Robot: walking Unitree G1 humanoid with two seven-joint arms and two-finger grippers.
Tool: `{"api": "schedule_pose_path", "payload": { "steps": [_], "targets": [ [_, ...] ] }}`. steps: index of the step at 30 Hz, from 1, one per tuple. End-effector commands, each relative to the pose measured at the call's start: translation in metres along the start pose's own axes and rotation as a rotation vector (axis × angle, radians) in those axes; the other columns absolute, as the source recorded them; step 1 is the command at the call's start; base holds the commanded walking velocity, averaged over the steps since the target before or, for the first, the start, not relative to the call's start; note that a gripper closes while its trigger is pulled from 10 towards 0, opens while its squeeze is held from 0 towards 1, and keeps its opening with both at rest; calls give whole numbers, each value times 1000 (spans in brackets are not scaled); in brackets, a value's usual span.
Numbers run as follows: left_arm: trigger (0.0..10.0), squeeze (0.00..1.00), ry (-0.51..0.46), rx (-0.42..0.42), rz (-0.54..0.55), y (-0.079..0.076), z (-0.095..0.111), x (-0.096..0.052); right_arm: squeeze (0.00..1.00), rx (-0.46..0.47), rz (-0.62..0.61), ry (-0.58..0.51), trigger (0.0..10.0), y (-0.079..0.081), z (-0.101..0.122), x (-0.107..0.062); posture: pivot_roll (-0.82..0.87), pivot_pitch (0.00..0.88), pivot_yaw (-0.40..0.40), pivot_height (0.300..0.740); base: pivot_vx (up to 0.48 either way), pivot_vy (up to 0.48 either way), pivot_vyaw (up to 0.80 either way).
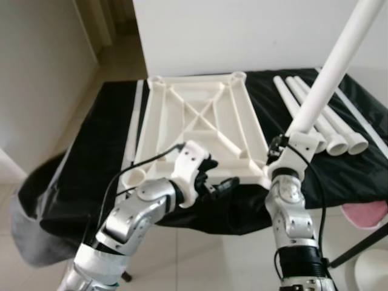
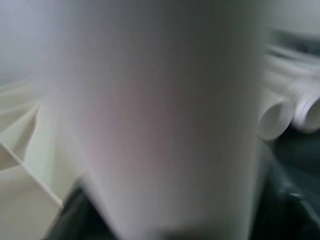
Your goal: Building children table
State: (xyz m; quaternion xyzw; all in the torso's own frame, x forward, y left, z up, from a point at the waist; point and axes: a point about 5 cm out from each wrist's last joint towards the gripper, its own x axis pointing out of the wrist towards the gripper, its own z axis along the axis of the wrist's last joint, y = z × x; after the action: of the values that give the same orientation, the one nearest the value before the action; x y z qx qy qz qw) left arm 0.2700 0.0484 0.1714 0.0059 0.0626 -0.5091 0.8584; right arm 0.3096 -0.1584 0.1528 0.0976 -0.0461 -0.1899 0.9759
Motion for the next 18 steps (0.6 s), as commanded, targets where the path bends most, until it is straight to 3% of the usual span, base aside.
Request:
{"api": "schedule_pose_path", "payload": {
  "steps": [1,3,9,10,11,16,18],
  "targets": [
    [10000,0,13,11,-100,-4,-1,-1,1000,22,44,28,10000,-2,-8,-2,-57,0,44,740,0,0,0],
    [10000,0,13,11,-99,-4,0,-1,1000,35,102,-37,10000,0,1,-3,-57,0,42,740,0,0,0],
    [10000,0,13,8,-98,-4,-1,-1,1000,17,165,-87,10000,-8,9,2,-57,0,38,740,0,0,0],
    [10000,0,13,8,-103,-5,-2,0,796,5,216,-98,10000,-12,11,5,-59,0,35,740,0,0,0],
    [10000,0,14,8,-110,-7,-2,1,47,-6,252,-103,10000,-16,12,7,-59,0,35,740,0,0,0],
    [10000,0,12,10,-119,-8,-1,3,0,-54,473,-79,10000,-29,12,15,-66,0,38,740,0,0,0],
    [10000,0,12,11,-119,-8,-1,3,0,-71,502,-82,10000,-30,13,15,-66,0,38,740,0,0,0]
  ]
}}
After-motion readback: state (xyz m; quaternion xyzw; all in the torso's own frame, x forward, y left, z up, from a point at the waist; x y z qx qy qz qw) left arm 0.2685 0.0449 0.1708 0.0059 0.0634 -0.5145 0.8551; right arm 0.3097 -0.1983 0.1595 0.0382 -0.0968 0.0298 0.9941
